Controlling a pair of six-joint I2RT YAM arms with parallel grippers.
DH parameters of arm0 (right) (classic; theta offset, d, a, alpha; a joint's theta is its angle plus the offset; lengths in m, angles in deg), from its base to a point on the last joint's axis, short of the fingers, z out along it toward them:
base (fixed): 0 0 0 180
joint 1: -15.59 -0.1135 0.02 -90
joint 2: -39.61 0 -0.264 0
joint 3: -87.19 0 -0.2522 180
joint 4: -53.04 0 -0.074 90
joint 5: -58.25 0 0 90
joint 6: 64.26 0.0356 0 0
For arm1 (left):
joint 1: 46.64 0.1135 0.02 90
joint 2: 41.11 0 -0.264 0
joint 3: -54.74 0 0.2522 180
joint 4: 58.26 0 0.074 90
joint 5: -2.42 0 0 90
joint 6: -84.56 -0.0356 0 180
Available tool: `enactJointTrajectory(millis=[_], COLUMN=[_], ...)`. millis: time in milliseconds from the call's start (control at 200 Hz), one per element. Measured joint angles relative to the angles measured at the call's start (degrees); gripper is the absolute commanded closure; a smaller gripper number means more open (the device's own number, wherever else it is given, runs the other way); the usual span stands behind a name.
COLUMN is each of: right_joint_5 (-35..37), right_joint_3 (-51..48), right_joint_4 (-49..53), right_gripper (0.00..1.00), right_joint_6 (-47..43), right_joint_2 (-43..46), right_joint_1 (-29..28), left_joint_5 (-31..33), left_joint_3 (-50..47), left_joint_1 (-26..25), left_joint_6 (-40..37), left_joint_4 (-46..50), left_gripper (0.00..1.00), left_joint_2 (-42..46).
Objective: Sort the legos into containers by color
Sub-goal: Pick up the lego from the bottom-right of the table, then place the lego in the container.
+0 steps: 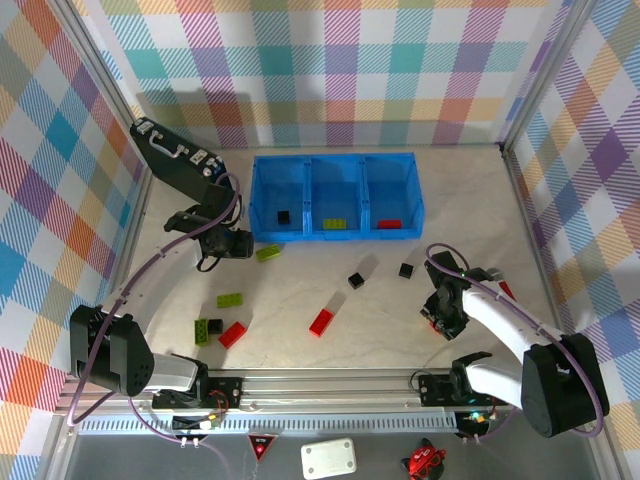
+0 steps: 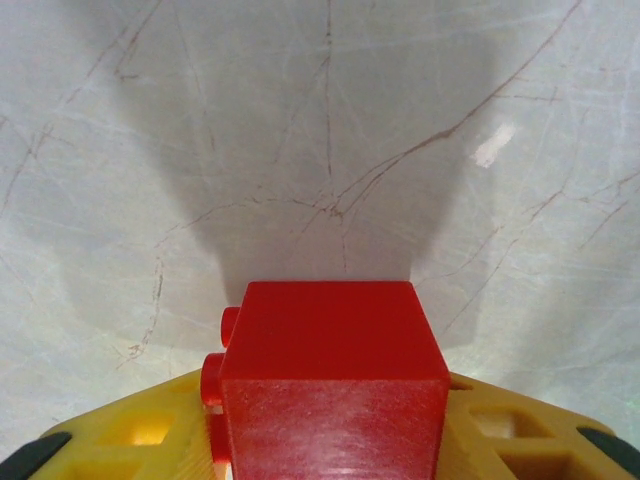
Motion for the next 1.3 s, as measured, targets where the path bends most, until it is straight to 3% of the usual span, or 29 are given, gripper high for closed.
enactJointTrajectory(millis=[385, 655, 820, 1300], right_joint_5=[-0.59, -0.33, -0.39, -2.14], right_joint_3=[3.34, 11.06, 19.06, 50.01], right_joint_4=[-1.11, -0.61, 1.29, 7.74], right_gripper=[0.55, 0.55, 0.61, 0.66], right_joint_6=[-12.17, -19.47, -24.7, -38.42], right_joint_2=[-0.37, -6.56, -13.44, -34.64], right_joint_1=[0.33, 0.33, 0.33, 0.33], left_joint_5=[0.0, -0.02, -0.02, -0.2], left_joint_3=[0.0, 0.0, 0.0, 0.0], left_joint_1=[0.0, 0.0, 0.0, 0.0], left_joint_6=[-0.04, -0.24, -0.24, -1.11], left_joint_4=[0.0, -0.02, -0.02, -0.02], left_gripper=[0.51, 0.51, 0.51, 0.51], left_joint_2=[0.0, 0.0, 0.02, 0.0])
